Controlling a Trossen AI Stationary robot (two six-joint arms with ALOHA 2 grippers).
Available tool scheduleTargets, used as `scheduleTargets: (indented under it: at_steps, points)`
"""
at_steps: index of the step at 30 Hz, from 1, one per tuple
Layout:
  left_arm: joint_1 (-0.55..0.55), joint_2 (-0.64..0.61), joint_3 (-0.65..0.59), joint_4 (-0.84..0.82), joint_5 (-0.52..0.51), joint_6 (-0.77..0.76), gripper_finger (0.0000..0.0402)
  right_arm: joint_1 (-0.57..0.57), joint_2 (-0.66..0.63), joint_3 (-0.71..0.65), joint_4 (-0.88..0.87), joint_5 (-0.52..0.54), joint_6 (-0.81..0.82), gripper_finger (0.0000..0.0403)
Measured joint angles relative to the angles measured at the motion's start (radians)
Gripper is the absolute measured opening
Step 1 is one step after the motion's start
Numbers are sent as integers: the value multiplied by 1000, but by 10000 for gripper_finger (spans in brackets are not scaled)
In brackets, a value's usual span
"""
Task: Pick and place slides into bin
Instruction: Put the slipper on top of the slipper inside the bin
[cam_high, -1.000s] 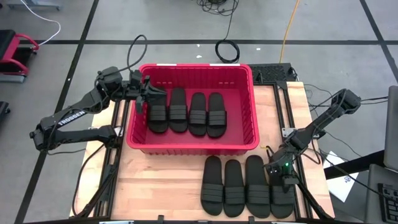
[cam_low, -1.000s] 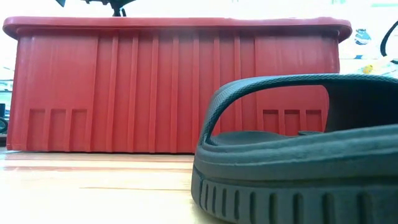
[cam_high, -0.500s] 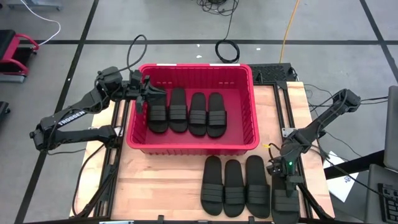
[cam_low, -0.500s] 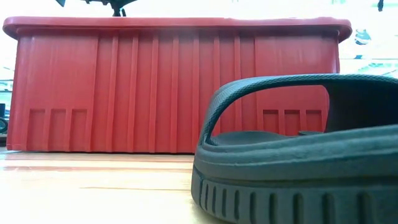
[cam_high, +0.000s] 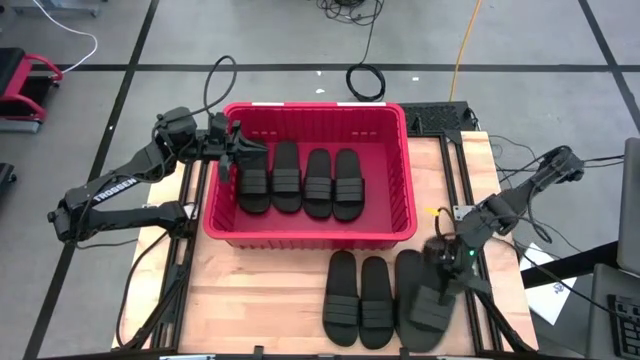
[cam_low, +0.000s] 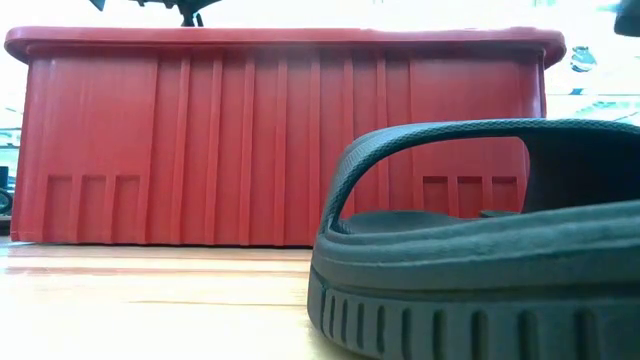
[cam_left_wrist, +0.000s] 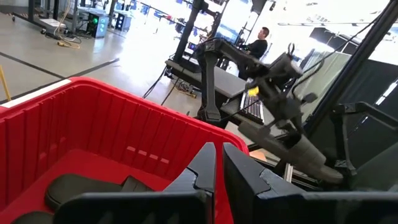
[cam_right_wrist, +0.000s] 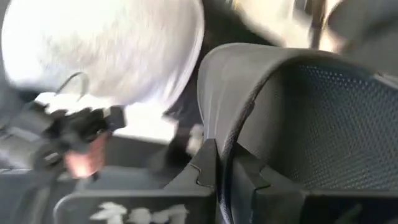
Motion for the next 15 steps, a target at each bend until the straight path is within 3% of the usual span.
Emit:
scheduleTargets:
  at_steps: [4, 15]
  points:
    - [0, 0, 0, 0, 0, 0, 24, -89, 54, 143, -71, 85, -189, 3]
    - [0, 0, 0, 0, 1, -1, 24, -397, 221, 522, -149, 78, -462, 6]
